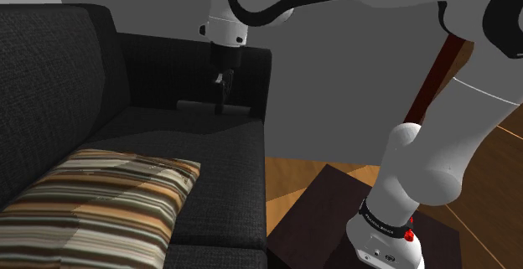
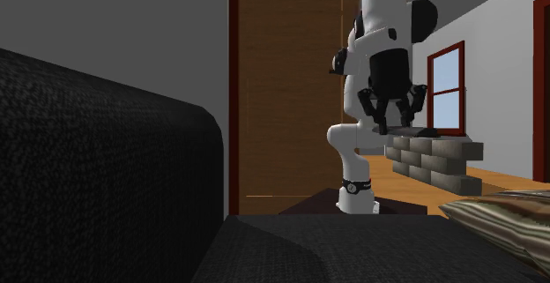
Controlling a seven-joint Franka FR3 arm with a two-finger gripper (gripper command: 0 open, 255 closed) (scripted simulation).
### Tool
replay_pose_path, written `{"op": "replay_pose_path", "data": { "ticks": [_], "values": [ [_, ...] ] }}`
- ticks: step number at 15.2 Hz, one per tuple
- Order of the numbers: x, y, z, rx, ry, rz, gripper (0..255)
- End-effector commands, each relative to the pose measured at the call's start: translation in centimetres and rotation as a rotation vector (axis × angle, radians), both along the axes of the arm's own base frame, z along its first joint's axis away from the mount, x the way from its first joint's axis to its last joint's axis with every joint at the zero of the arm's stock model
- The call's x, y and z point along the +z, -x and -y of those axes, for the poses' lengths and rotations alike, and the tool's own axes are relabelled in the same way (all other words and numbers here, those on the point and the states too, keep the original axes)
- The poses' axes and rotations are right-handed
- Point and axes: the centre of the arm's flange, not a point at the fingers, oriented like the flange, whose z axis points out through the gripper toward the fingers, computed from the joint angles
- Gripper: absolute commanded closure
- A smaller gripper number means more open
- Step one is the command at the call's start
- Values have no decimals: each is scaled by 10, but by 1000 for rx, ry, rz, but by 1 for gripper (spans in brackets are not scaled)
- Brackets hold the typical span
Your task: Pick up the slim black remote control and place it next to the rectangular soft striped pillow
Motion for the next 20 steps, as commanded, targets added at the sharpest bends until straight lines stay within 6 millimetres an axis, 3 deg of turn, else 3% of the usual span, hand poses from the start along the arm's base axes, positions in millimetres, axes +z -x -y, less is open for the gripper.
{"op": "replay_pose_path", "data": {
  "ticks": [1, 2, 20],
  "values": [
    [1, 17, -24, -1, 0, 0, 255],
    [1, 26, -37, -1, 0, 0, 255],
    [-94, 26, -37, -1, 0, 0, 255]
  ]
}}
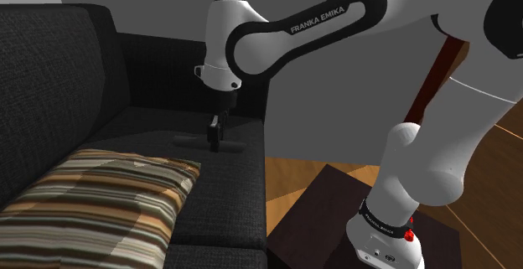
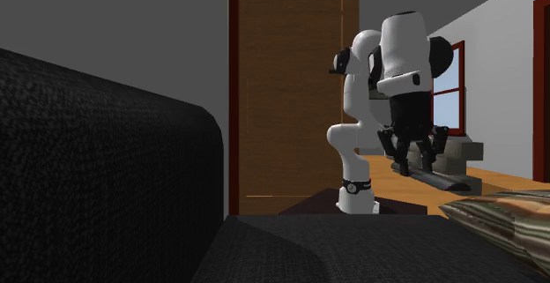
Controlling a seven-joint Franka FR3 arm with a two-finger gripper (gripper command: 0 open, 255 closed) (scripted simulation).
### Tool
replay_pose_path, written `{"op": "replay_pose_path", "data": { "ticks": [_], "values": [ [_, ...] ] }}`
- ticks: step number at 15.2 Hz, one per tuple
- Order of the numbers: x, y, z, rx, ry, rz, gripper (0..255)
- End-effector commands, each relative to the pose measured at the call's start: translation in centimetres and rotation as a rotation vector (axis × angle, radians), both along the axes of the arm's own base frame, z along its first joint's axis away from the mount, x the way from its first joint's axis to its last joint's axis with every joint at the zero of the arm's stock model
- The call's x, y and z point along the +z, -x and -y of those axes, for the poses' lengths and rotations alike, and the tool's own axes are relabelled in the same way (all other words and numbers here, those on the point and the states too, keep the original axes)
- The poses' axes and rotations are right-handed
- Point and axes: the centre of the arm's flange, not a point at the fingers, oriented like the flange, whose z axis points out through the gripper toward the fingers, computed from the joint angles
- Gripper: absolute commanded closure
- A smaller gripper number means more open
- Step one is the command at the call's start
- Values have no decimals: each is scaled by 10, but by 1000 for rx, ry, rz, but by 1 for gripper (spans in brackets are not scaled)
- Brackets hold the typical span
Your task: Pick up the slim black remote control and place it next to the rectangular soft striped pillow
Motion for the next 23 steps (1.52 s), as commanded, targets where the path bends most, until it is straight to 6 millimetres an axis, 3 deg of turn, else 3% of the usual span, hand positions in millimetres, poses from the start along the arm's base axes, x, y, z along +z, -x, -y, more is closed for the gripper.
{"op": "replay_pose_path", "data": {
  "ticks": [1, 16, 23],
  "values": [
    [-11, 0, -1, 0, 0, 1, 255],
    [-90, 0, -1, 0, 0, 1, 255],
    [-90, 0, -1, 0, 0, 1, 255]
  ]
}}
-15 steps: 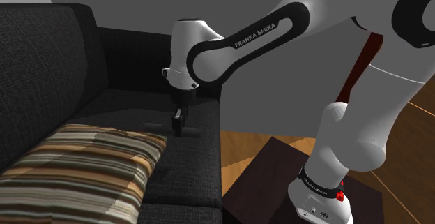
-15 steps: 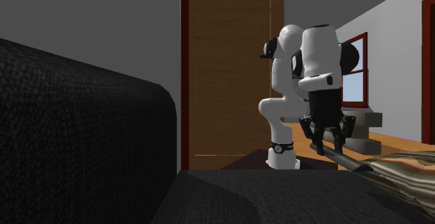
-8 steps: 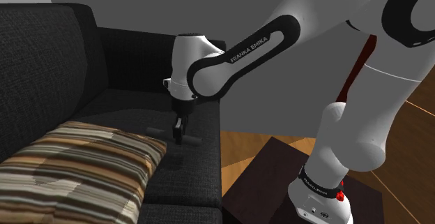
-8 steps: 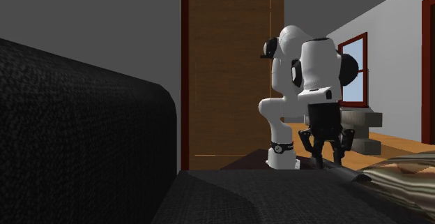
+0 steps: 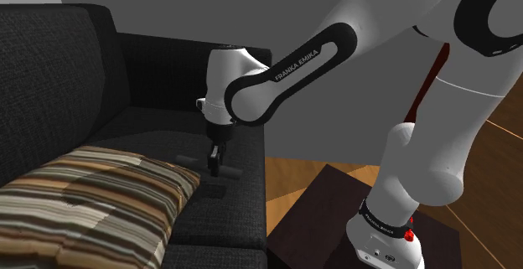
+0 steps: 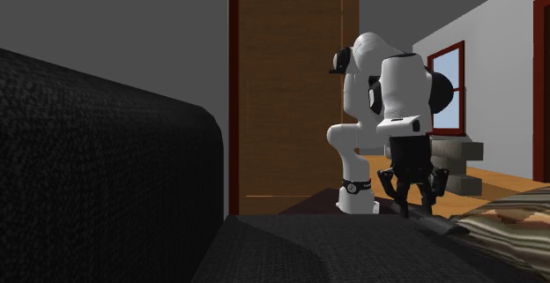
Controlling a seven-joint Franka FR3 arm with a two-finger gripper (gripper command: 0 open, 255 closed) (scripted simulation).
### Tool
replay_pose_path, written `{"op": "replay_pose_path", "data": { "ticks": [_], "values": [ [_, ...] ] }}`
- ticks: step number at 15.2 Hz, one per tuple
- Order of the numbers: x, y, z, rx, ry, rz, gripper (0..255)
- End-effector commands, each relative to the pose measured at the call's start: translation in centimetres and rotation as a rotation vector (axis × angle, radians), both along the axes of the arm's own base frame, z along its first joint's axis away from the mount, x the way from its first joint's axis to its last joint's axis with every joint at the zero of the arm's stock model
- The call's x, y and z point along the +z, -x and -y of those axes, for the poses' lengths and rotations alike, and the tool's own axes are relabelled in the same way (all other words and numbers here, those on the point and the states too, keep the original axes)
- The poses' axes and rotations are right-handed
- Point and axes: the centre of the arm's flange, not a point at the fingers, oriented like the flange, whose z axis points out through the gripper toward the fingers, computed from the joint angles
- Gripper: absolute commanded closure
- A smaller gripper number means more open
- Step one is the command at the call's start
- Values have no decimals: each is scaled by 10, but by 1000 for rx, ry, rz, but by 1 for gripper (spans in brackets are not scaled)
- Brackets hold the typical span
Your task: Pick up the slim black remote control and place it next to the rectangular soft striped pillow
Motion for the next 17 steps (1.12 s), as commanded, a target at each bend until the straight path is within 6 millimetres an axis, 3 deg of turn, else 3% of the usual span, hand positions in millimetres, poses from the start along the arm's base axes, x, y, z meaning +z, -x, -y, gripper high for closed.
{"op": "replay_pose_path", "data": {
  "ticks": [1, 2, 7, 11, 17],
  "values": [
    [0, 0, -1, 1, 0, 0, 255],
    [0, 0, -1, 1, 0, 0, 0],
    [0, 0, -1, 1, 0, 0, 0],
    [50, 1, 4, 1, 0, 0, 0],
    [50, 1, 4, 1, 0, 0, 0]
  ]
}}
